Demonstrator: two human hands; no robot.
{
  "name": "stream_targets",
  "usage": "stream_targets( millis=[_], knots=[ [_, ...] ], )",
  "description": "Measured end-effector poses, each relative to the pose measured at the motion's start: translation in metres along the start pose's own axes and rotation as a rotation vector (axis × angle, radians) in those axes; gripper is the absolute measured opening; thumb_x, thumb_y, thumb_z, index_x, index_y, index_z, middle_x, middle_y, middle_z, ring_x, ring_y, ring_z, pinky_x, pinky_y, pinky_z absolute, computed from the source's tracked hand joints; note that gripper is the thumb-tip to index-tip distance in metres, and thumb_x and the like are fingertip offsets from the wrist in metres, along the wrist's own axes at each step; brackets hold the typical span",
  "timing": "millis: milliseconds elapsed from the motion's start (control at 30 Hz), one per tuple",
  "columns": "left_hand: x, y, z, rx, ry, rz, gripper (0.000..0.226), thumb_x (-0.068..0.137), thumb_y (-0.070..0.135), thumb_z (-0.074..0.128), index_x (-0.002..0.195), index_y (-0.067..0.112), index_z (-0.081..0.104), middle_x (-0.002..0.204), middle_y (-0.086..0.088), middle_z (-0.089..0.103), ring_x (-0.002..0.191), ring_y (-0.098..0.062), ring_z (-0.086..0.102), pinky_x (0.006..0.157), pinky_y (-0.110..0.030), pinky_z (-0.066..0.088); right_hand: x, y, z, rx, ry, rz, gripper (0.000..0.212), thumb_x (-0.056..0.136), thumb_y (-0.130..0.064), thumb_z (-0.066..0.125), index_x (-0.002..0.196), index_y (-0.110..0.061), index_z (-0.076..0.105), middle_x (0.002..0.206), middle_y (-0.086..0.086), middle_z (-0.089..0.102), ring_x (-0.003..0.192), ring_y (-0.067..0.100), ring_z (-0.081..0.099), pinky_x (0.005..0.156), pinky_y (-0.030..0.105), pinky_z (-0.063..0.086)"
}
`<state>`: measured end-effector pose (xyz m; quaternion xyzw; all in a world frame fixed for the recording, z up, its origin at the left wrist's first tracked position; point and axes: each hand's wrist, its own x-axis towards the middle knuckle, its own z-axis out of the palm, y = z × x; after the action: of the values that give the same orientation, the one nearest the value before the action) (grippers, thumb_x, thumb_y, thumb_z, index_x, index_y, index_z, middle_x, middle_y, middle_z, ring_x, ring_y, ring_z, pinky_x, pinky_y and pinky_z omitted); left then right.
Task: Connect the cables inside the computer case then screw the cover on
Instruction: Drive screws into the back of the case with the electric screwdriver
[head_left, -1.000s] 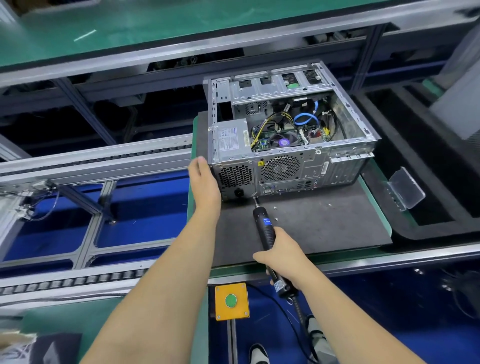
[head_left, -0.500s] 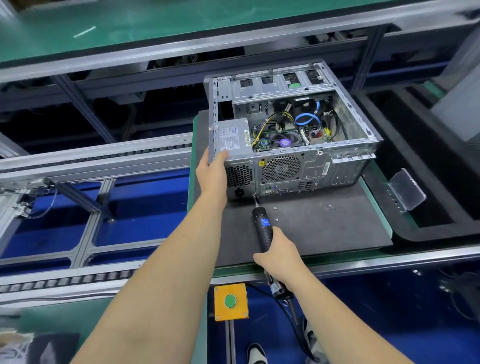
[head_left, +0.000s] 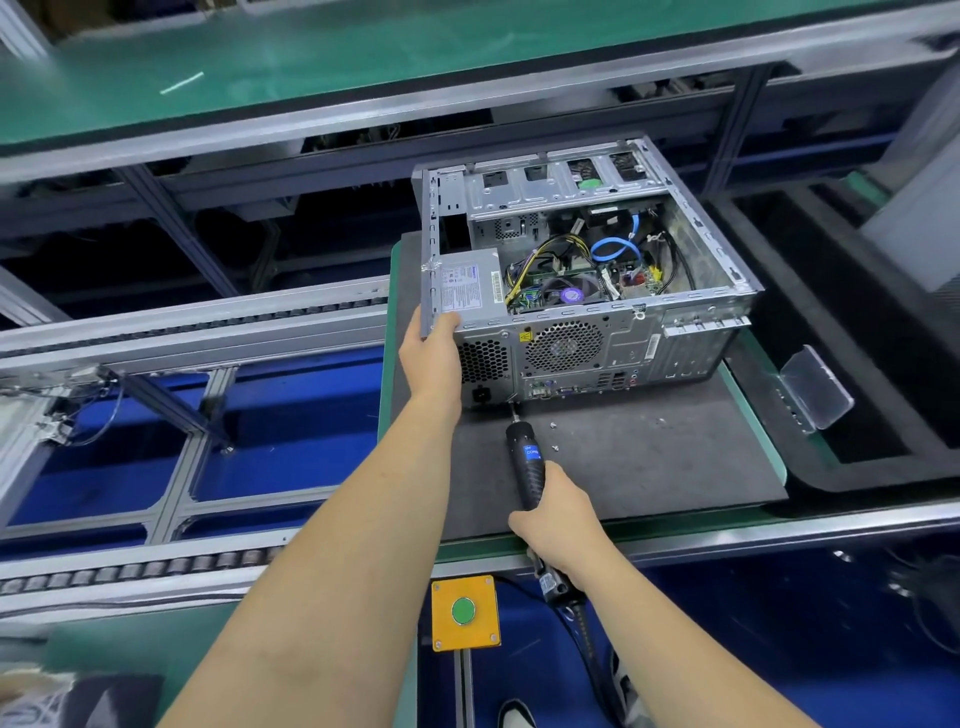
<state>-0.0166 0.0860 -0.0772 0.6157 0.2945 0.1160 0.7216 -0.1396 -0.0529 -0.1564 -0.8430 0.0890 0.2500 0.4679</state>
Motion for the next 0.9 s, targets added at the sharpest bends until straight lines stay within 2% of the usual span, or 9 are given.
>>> stream_targets(
  millis=[133,200,267,300,367,500,600,800,900],
  knots=[
    [0.0,-0.006,-0.004,0.069,-0.035,0.06,0.06,0.09,0.044,0.061,0.146,0.03,0.046,0.144,0.004,0.05,0.128,-0.016,0.047,0.104,-0.035,0.037,-0.005,0.005,-0.01,-0.041,-0.022,-0.023,0.045,0.081,-0.026,0.069,0.117,-0.022,0.043,0.103,0.002,0.058,0.079,0.012,0.06,0.054,0.02,0.043],
    [-0.008,-0.021,-0.008,0.119,0.085,0.163,0.057,0.092,0.056,0.055,0.14,0.028,0.051,0.138,0.005,0.055,0.122,-0.011,0.05,0.104,-0.032,0.038,-0.01,0.016,-0.02,-0.031,-0.005,-0.036,0.039,0.083,-0.032,0.066,0.117,-0.026,0.048,0.097,-0.001,0.061,0.076,0.014,0.063,0.055,0.022,0.045],
    [-0.024,-0.049,-0.013,0.221,0.289,0.233,0.038,0.095,0.054,0.049,0.114,0.024,0.06,0.11,0.006,0.065,0.104,-0.016,0.06,0.099,-0.04,0.045,-0.015,0.027,-0.034,0.006,0.025,-0.057,0.031,0.086,-0.035,0.063,0.115,-0.032,0.053,0.091,-0.002,0.065,0.066,0.013,0.064,0.051,0.021,0.047],
    [-0.035,-0.066,-0.013,0.308,0.321,0.227,0.026,0.096,0.048,0.049,0.1,0.024,0.059,0.094,0.008,0.064,0.095,-0.02,0.061,0.096,-0.044,0.046,-0.016,0.031,-0.042,0.016,0.044,-0.067,0.029,0.087,-0.036,0.063,0.114,-0.034,0.055,0.088,-0.003,0.066,0.061,0.011,0.063,0.048,0.019,0.046],
    [-0.054,-0.1,-0.008,0.568,0.19,0.199,0.015,0.097,0.035,0.051,0.088,0.025,0.059,0.082,0.01,0.061,0.092,-0.026,0.06,0.095,-0.044,0.044,-0.014,0.037,-0.06,-0.009,0.093,-0.078,0.026,0.087,-0.036,0.062,0.112,-0.037,0.055,0.086,-0.007,0.066,0.063,0.006,0.062,0.047,0.016,0.043],
    [-0.067,-0.129,0.009,1.141,-0.13,0.34,0.023,0.099,0.04,0.051,0.111,0.03,0.067,0.111,0.004,0.061,0.108,-0.025,0.052,0.089,-0.04,0.036,-0.007,0.046,-0.087,-0.054,0.139,-0.061,0.024,0.087,-0.035,0.062,0.11,-0.037,0.055,0.087,-0.009,0.065,0.074,0.005,0.06,0.057,0.02,0.041],
    [-0.063,-0.125,0.017,1.193,-0.198,0.355,0.025,0.1,0.037,0.052,0.116,0.026,0.068,0.114,-0.002,0.06,0.109,-0.026,0.053,0.09,-0.041,0.039,-0.006,0.055,-0.094,-0.064,0.129,-0.047,0.019,0.086,-0.036,0.063,0.104,-0.037,0.056,0.084,-0.009,0.066,0.073,0.006,0.061,0.056,0.02,0.041],
    [-0.068,-0.121,0.025,1.177,-0.387,0.405,0.02,0.099,0.021,0.056,0.102,0.011,0.073,0.105,-0.008,0.062,0.102,-0.026,0.056,0.088,-0.041,0.048,-0.001,0.06,-0.096,-0.11,0.108,-0.089,0.017,0.084,-0.038,0.063,0.099,-0.035,0.055,0.083,-0.007,0.068,0.074,0.012,0.064,0.054,0.02,0.043],
    [-0.073,-0.119,0.02,0.995,-0.291,0.32,0.018,0.098,0.017,0.056,0.095,0.011,0.072,0.096,0.001,0.065,0.09,-0.017,0.058,0.079,-0.03,0.046,-0.001,0.059,-0.099,-0.087,0.08,-0.121,0.019,0.084,-0.038,0.063,0.102,-0.036,0.055,0.084,-0.006,0.068,0.071,0.012,0.064,0.05,0.016,0.046]
  ],
)
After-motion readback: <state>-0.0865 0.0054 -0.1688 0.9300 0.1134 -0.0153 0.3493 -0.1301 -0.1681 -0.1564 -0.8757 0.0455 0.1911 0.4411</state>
